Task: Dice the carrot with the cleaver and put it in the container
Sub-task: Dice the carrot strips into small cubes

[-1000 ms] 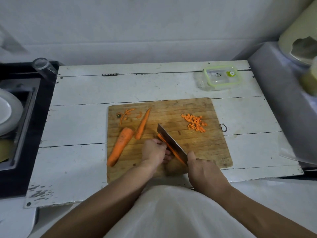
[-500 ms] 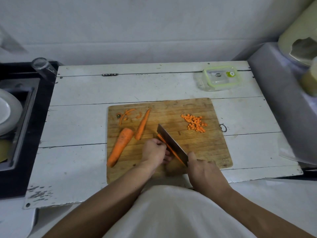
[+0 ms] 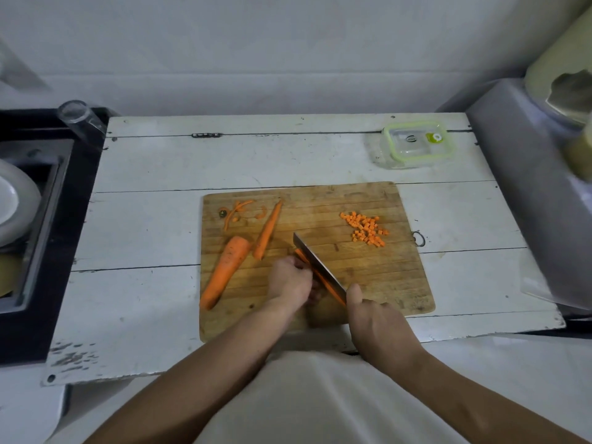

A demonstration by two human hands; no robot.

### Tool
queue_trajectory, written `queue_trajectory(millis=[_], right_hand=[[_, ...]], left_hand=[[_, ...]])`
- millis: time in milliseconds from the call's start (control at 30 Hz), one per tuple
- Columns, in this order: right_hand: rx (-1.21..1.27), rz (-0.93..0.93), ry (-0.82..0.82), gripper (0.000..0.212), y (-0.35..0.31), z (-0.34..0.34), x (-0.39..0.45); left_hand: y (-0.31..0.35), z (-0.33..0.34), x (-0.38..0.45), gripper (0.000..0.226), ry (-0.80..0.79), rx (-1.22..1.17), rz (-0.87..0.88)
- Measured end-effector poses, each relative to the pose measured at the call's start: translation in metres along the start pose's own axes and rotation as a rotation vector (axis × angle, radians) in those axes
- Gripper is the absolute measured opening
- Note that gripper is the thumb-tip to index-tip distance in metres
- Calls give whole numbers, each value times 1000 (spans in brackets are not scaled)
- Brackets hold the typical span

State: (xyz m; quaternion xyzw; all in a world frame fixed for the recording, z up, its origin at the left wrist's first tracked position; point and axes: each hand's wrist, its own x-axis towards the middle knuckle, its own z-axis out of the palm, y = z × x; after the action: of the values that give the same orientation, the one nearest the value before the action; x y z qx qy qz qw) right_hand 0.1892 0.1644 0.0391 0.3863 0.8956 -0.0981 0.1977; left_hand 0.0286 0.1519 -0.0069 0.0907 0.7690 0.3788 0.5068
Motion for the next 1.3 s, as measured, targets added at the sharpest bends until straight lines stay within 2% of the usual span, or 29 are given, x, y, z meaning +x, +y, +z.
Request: queue_trajectory(millis=[367,533,700,933,1100,1300], right_hand=[[65,22,-18,42,1,-6,3],[90,17,-20,33,5,-9,9],[69,13,-50,48,5,-4,8],[70,-28,-66,48,3,-6,13],[59,-16,-35,44,5,-2,15],[29,15,26,48,2,1,17]], left_hand=[[3,-4,0,14,-33,-20,-7],[4,-5,3,14,-59,-18,-18],[5,-5,1,15,-52,-21,-21],[6,-7,7,13,-94,-36,-69],[6,-5,8,14,-77,-25,-64],[7,-3,6,14,-60,-20,-54]])
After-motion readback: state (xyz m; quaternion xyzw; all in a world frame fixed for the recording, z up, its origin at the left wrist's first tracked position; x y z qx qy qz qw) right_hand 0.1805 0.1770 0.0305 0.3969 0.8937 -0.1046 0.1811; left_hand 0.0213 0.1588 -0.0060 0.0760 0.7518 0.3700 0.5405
